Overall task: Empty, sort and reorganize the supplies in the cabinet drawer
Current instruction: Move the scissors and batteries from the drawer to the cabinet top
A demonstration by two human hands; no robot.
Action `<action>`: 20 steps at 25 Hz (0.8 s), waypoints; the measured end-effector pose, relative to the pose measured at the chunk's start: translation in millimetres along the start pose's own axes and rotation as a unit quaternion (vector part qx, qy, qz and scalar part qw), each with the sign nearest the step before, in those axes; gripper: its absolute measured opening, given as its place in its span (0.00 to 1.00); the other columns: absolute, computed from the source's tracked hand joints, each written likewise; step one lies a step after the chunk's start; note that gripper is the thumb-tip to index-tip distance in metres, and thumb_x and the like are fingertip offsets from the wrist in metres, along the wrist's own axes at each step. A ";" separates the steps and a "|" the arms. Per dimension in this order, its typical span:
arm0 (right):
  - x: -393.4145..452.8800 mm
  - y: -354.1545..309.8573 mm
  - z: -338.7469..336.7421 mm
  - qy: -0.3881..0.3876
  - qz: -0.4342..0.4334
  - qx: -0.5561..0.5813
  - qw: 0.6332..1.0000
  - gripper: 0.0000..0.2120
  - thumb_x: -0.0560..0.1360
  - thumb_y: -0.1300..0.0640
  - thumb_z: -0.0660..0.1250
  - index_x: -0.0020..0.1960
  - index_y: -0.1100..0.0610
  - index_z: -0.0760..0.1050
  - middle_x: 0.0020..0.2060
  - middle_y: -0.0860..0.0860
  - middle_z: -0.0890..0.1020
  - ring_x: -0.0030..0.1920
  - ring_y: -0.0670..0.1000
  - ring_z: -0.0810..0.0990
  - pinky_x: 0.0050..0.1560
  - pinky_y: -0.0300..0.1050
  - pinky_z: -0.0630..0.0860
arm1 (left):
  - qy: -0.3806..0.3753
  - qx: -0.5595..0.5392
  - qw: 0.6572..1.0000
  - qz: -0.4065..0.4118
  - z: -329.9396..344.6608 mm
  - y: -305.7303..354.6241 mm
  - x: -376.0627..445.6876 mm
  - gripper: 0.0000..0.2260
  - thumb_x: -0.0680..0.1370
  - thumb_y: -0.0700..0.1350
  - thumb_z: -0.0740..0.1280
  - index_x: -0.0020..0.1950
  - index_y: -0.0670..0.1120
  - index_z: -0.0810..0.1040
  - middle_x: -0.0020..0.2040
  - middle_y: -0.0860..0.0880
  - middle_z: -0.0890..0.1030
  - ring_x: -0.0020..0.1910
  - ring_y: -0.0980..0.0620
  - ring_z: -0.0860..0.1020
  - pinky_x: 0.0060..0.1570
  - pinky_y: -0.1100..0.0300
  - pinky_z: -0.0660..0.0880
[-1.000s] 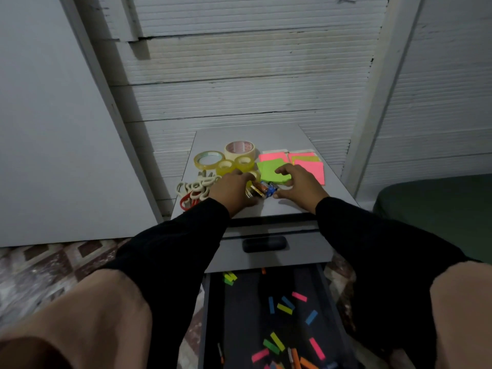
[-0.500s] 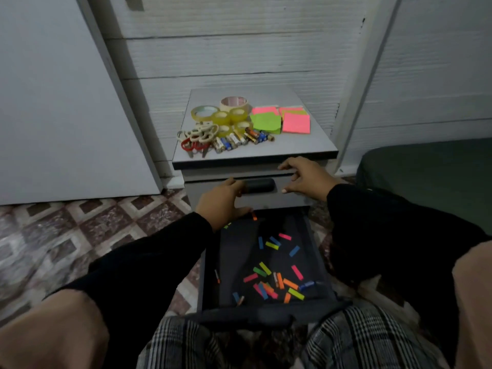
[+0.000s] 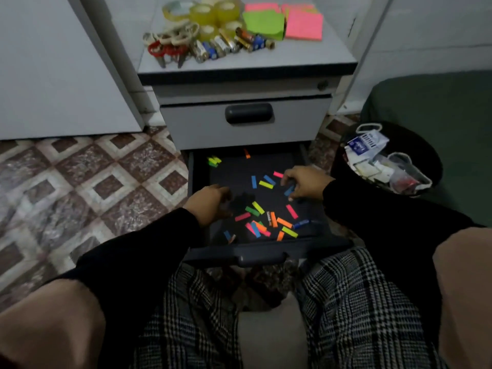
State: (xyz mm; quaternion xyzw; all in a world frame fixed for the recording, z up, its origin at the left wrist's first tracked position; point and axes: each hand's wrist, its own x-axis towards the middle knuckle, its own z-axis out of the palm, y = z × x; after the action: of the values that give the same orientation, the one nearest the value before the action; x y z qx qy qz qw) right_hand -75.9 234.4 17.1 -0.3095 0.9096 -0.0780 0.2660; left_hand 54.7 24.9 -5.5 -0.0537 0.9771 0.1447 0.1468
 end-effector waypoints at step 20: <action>50.5 44.2 106.8 -0.180 -0.039 -0.327 0.927 0.12 0.79 0.63 0.57 0.56 0.60 0.77 0.54 0.55 0.80 0.54 0.55 0.80 0.53 0.50 0.77 | -0.172 0.106 0.979 -0.021 89.0 -21.0 39.3 0.16 0.78 0.49 0.63 0.59 0.39 0.77 0.60 0.40 0.78 0.60 0.43 0.77 0.56 0.53 0.73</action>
State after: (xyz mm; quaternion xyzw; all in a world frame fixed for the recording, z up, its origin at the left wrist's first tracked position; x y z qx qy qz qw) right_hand -75.8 241.6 -108.8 -0.4237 0.8087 0.2701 0.3058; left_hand 44.6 29.0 -104.5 -0.0327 0.9458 0.0447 0.3201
